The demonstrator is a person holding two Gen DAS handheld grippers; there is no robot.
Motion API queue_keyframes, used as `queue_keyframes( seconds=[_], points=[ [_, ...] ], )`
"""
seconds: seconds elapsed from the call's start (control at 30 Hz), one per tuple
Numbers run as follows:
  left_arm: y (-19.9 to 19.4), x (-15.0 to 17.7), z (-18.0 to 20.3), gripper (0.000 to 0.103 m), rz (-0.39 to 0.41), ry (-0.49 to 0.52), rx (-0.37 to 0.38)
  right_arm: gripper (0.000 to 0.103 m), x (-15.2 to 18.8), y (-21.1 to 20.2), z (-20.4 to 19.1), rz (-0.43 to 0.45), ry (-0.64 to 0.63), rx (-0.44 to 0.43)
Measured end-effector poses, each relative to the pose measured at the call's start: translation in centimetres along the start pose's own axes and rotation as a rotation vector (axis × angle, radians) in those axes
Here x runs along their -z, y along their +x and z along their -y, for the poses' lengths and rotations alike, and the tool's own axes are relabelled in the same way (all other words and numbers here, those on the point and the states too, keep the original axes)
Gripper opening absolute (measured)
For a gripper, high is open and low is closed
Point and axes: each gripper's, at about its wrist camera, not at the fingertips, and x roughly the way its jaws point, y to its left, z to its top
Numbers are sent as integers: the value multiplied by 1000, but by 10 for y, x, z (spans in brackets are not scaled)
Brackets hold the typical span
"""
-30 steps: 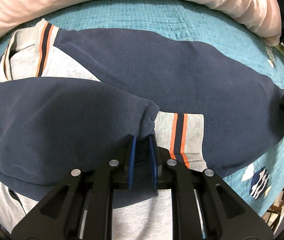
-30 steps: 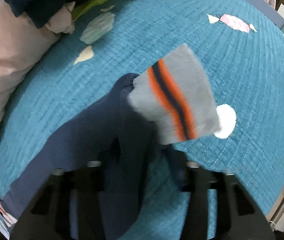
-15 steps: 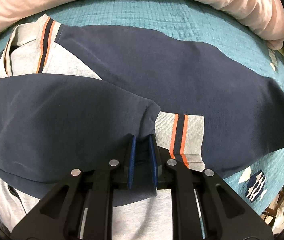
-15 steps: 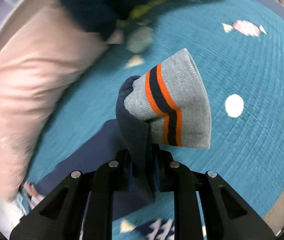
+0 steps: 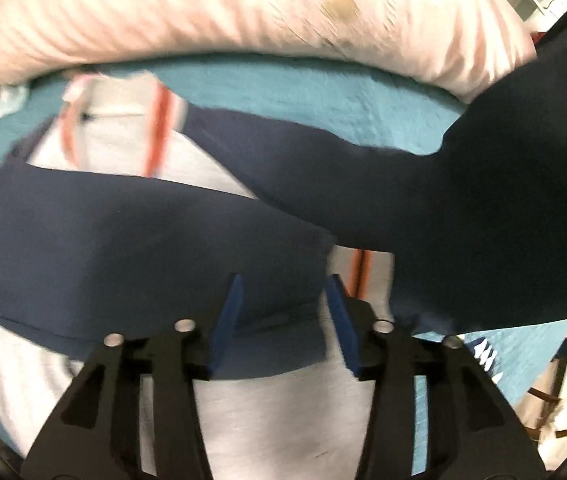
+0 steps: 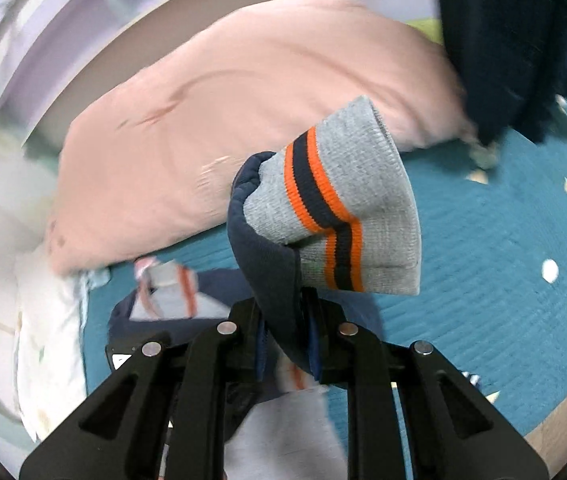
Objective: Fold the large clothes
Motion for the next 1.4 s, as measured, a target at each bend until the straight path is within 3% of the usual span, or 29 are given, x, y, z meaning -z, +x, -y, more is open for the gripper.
queue_keyframes(
  seconds=[0.07, 0.17, 0.43, 0.73, 0.9, 0.97, 1.03, 1.1, 1.3, 1.4],
  points=[
    [-17, 2, -25, 48, 8, -25, -2, 15, 10, -3, -30, -7, -38, -15],
    [-36, 5, -64, 63, 23, -68, -40, 15, 19, 8, -71, -25, -84, -46],
    [-80, 24, -184, 73, 41, -176, -170, 16, 57, 55, -187, -118, -198, -93],
    [-98, 56, -284, 78, 39, -258, -229, 16, 117, 139, -272, -236, -338, -1],
    [-92, 69, -317, 78, 22, -303, -235, 20, 152, 203, -301, -342, -404, 66],
    [-88, 73, -329, 78, 9, -328, -233, 32, 166, 220, -302, -397, -410, 66],
    [-85, 77, -340, 78, -3, -347, -240, 52, 179, 230, -308, -445, -447, 55],
    [-86, 82, -349, 78, -4, -362, -245, 65, 182, 221, -309, -422, -444, -4],
    [-96, 83, -356, 80, 19, -406, -225, 69, 157, 202, -290, -483, -208, -313],
    [-104, 78, -345, 80, 37, -383, -226, 69, 135, 182, -284, -424, -217, -270]
  ],
)
